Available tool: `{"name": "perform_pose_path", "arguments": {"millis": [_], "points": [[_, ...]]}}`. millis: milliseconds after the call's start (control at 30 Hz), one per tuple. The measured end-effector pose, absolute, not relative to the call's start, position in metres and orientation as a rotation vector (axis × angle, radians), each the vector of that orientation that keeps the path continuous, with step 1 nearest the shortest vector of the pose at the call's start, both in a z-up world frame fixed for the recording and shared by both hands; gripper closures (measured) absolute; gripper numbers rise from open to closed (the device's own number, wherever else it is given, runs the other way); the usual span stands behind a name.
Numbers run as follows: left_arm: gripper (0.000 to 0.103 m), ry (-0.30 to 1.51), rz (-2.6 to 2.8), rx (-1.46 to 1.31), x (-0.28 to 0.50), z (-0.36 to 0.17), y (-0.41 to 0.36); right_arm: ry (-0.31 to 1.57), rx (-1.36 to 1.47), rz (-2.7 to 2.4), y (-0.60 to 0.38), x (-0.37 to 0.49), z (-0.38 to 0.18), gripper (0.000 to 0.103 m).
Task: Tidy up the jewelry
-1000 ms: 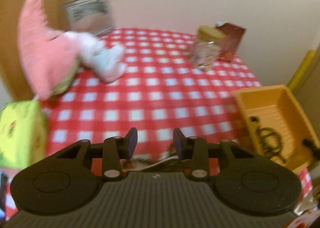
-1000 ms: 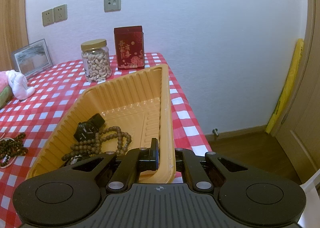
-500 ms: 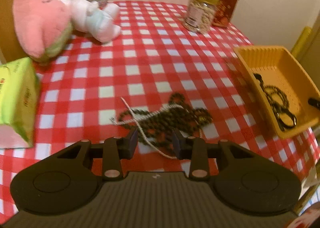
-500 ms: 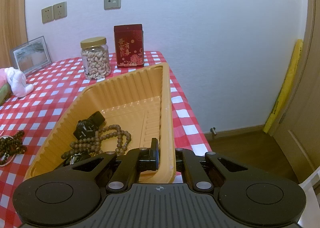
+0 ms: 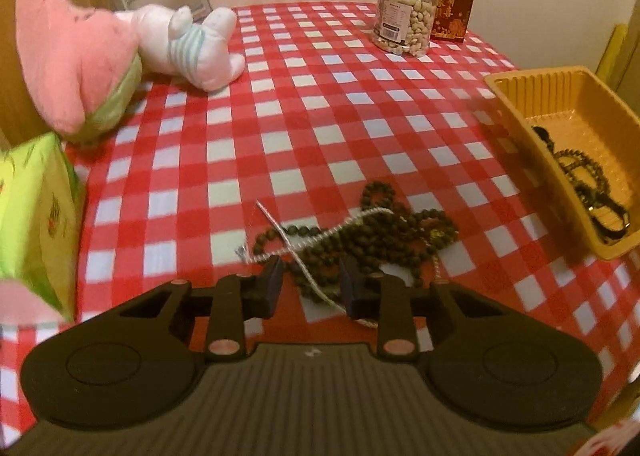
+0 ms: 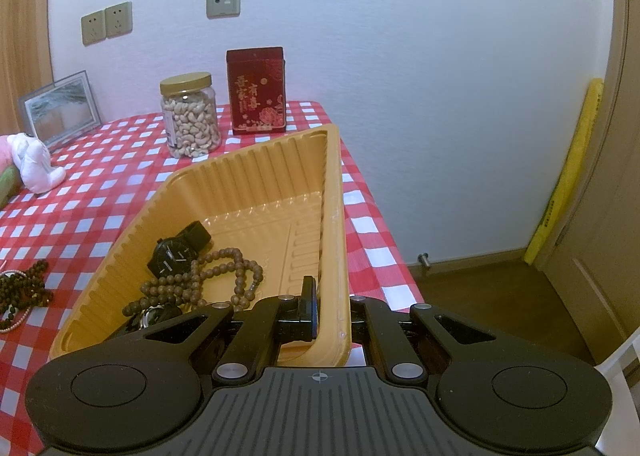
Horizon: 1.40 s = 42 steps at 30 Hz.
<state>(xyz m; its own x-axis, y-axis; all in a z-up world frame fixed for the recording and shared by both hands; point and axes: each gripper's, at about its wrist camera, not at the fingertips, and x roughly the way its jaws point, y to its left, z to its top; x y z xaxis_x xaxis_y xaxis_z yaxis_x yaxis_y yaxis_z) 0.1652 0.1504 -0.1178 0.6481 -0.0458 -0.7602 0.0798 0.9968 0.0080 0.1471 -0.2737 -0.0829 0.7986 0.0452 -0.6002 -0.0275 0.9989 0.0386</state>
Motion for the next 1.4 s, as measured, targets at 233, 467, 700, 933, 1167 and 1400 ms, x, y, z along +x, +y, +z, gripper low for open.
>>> {"name": "perform_pose_path", "arguments": {"millis": [233,467,700,933,1167,1400], "points": [[0.076,0.848,-0.119,0.184,0.186,-0.128,0.142,0.650,0.027,0.035,-0.274,0.147,-0.084,0.099],[0.087,0.861,-0.194,0.287,0.195,-0.137,0.134,0.658,0.029,0.027,-0.273,0.146,-0.084,0.099],[0.098,0.854,-0.239,0.350,0.192,-0.139,0.127,0.662,0.034,0.020,-0.273,0.145,-0.084,0.099],[0.098,0.809,-0.229,0.275,0.179,-0.116,0.132,0.663,0.036,0.021,-0.273,0.145,-0.084,0.099],[0.098,0.693,-0.228,0.149,0.163,-0.062,0.140,0.662,0.035,0.021,-0.272,0.145,-0.084,0.099],[0.098,0.586,-0.219,0.103,0.146,-0.015,0.141,0.661,0.035,0.021,-0.272,0.144,-0.084,0.099]]}}
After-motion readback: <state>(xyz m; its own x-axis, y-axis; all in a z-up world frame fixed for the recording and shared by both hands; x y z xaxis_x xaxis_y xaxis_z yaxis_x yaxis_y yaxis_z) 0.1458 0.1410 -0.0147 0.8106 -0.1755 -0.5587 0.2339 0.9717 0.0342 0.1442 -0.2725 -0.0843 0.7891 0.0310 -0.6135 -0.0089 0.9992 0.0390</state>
